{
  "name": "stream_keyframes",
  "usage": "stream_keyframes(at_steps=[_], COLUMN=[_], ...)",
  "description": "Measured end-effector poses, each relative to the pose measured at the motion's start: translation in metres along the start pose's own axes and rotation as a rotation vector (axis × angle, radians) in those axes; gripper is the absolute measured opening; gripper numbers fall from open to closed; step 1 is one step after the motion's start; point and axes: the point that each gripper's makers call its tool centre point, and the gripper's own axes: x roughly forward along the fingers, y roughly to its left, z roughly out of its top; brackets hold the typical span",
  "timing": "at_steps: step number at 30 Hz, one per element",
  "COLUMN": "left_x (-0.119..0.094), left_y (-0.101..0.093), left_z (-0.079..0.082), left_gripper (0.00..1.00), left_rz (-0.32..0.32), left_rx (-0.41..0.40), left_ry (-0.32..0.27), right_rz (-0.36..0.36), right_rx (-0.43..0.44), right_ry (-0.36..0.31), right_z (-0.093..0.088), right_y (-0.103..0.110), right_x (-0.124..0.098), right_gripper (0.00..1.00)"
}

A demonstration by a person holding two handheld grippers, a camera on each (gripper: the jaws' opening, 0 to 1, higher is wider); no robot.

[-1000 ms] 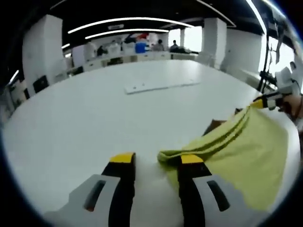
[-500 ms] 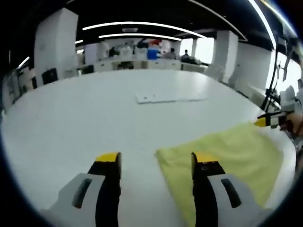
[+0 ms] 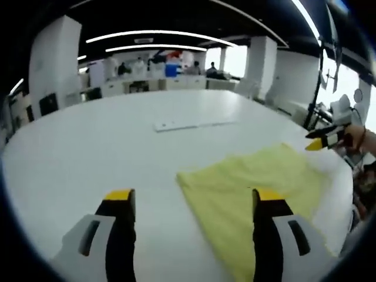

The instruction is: Fold the garment on the visible template until the final outline fits inside the template.

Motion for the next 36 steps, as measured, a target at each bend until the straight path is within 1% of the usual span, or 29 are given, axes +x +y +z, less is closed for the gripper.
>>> stream_keyframes(at_steps=[2, 5, 8, 9, 11, 12, 13, 16, 18, 20, 24, 28, 31, 33, 36], left_x=[-0.008, -0.017, -0.025, -0.027, -0.032, -0.035, -0.038, -0.043, -0.046, -0.047, -0.049, -0.051, -0.054, -0.054, -0.055], left_y=[-0.004, -0.008, -0.012, -0.014, -0.017, -0.022, -0.026, -0.036, -0.04, -0.041, -0.042, -0.04, -0.044, -0.045, -0.047], left_z=[-0.002, -0.007, -0.014, -0.016, -0.018, -0.02, -0.023, -0.037, -0.043, -0.049, -0.059, -0.071, -0.078, -0.079, -0.082], left_gripper=[0.82, 0.87, 0.87, 0.86, 0.86, 0.85, 0.85, 0.82, 0.8, 0.78, 0.69, 0.61, 0.56, 0.53, 0.51], left_rz=[-0.024, -0.039, -0.061, -0.073, -0.085, -0.107, -0.12, -0.162, -0.182, -0.186, -0.194, -0.198, -0.22, -0.22, -0.222], left_rx=[-0.02, -0.007, 0.019, 0.015, 0.014, 0.024, 0.024, 0.04, 0.038, 0.036, 0.055, 0.039, -0.012, -0.001, 0.007], left_ry=[-0.003, 0.002, 0.014, 0.021, 0.015, 0.008, 0.013, 0.049, 0.058, 0.065, 0.074, 0.107, 0.135, 0.132, 0.138], right_rz=[0.025, 0.036, 0.033, 0.035, 0.044, 0.05, 0.056, 0.058, 0.061, 0.067, 0.089, 0.113, 0.12, 0.13, 0.131], right_rx=[-0.004, -0.014, -0.048, -0.048, -0.047, -0.049, -0.054, -0.076, -0.085, -0.083, -0.084, -0.084, -0.084, -0.069, -0.089], right_ry=[0.002, -0.003, -0.004, -0.002, -0.004, -0.004, -0.003, -0.011, -0.005, -0.002, -0.005, 0.023, 0.027, 0.036, 0.048], right_z=[-0.003, -0.005, -0.01, -0.012, -0.016, -0.019, -0.022, -0.029, -0.036, -0.04, -0.049, -0.066, -0.078, -0.087, -0.101], right_y=[0.008, 0.014, 0.019, 0.02, 0.023, 0.026, 0.029, 0.031, 0.031, 0.031, 0.034, 0.038, 0.038, 0.04, 0.04], right_x=[-0.007, -0.015, -0.023, -0.025, -0.029, -0.033, -0.036, -0.042, -0.046, -0.049, -0.057, -0.061, -0.06, -0.06, -0.058], right_gripper=[0.84, 0.82, 0.82, 0.82, 0.82, 0.82, 0.82, 0.81, 0.8, 0.79, 0.76, 0.68, 0.63, 0.57, 0.48])
